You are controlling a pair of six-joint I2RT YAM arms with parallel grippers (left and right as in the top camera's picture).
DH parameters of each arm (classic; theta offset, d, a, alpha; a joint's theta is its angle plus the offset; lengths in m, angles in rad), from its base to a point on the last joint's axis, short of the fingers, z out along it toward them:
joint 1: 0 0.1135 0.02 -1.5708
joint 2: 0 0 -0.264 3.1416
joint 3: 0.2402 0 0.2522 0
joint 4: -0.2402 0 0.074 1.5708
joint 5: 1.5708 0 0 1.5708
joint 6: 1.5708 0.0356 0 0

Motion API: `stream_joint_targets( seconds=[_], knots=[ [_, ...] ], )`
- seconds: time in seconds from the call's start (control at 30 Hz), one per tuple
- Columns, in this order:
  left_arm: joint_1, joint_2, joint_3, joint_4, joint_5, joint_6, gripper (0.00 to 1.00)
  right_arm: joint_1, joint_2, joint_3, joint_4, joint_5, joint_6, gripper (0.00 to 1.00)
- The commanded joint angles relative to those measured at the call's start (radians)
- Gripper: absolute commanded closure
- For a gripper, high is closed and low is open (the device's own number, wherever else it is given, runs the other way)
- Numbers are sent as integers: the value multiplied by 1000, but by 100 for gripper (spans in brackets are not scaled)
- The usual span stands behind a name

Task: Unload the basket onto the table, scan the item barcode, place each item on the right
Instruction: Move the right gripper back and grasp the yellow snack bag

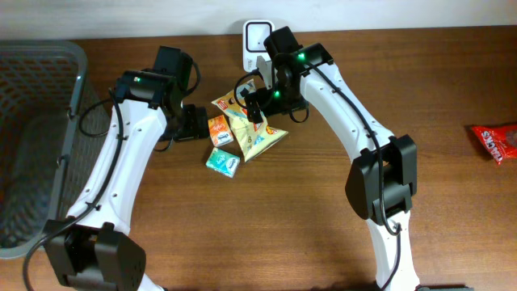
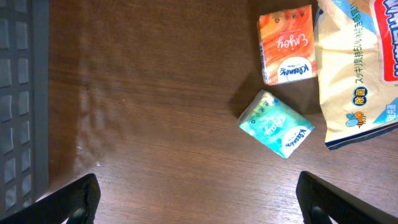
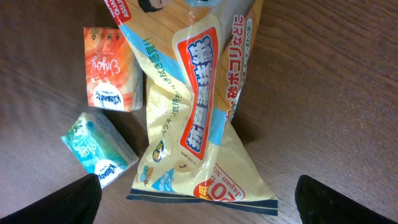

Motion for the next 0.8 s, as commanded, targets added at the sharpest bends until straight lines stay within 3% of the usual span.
stream_joint_targets(
  seconds=[0.0, 0.5, 0.77],
  knots=[
    [3, 2, 5, 1, -10, -13, 1, 5, 9, -20, 12, -2, 8, 1],
    [3, 2, 5, 1, -10, -13, 1, 5, 9, -256, 259, -40, 8, 1],
    [3, 2, 5, 1, -10, -13, 1, 47, 9, -266, 266, -39, 7, 4]
  ],
)
